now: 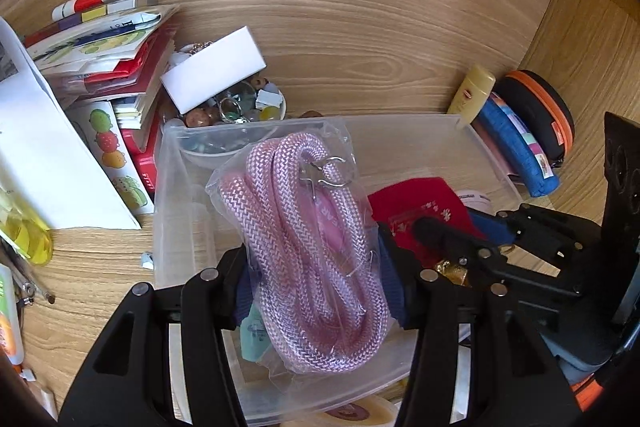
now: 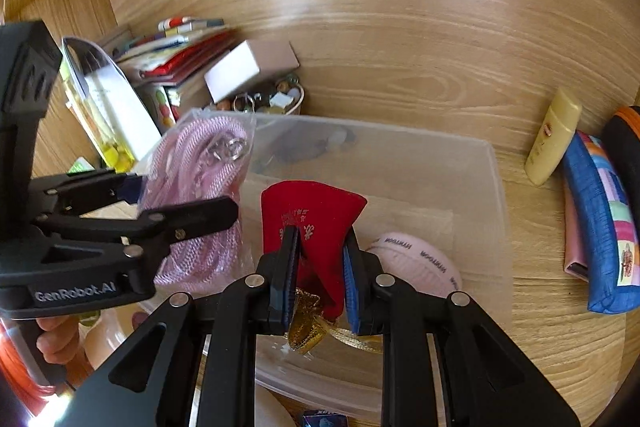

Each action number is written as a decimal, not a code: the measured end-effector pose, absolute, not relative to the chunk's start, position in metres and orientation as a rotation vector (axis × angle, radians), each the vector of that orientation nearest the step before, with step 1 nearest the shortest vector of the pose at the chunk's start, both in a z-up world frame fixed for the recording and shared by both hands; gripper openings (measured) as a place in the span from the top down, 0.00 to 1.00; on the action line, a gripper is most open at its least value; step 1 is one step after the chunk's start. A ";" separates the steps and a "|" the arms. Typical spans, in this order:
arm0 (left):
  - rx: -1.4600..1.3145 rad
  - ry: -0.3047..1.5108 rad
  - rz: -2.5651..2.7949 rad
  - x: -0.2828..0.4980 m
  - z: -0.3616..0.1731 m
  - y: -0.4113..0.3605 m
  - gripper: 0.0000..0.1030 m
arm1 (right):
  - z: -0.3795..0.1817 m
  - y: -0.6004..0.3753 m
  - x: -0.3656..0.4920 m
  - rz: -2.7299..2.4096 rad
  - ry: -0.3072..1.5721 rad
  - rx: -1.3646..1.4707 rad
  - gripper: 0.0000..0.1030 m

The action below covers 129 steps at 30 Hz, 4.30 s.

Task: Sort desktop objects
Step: 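Carry the red pouch and pink rope bag over the clear box, then open both grippers to drop the pouch and rope bag into the box, then grasp the white drawstring bag with the right gripper while the left grasps the cream tub, then lift the white bag and cream tub and carry them over the box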

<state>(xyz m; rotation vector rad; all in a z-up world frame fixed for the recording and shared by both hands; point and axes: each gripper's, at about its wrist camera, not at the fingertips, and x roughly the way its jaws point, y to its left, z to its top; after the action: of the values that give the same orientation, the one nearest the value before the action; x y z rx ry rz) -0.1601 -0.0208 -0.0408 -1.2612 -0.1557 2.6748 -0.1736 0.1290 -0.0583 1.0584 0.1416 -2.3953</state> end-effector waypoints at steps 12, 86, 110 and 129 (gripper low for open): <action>-1.270 -0.092 2.719 -0.161 -0.046 -0.020 0.48 | -0.066 0.119 -0.173 -2.394 0.212 1.066 0.80; -1.294 0.165 2.608 -0.060 -0.067 -0.010 0.13 | -0.099 0.173 -0.047 -2.375 0.304 1.197 0.21; -1.358 -0.049 2.549 -0.081 -0.088 -0.019 0.34 | -0.096 0.197 -0.038 -2.407 0.208 1.135 0.58; -1.248 -0.152 2.585 -0.066 -0.060 -0.031 0.35 | -0.076 0.197 -0.018 -2.493 0.418 1.063 0.29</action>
<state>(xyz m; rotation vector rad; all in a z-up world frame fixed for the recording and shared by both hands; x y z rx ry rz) -0.0658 -0.0310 -0.0597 -1.2483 -0.1518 2.5847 -0.0176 0.1971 -0.0763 1.0632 0.4185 -2.4930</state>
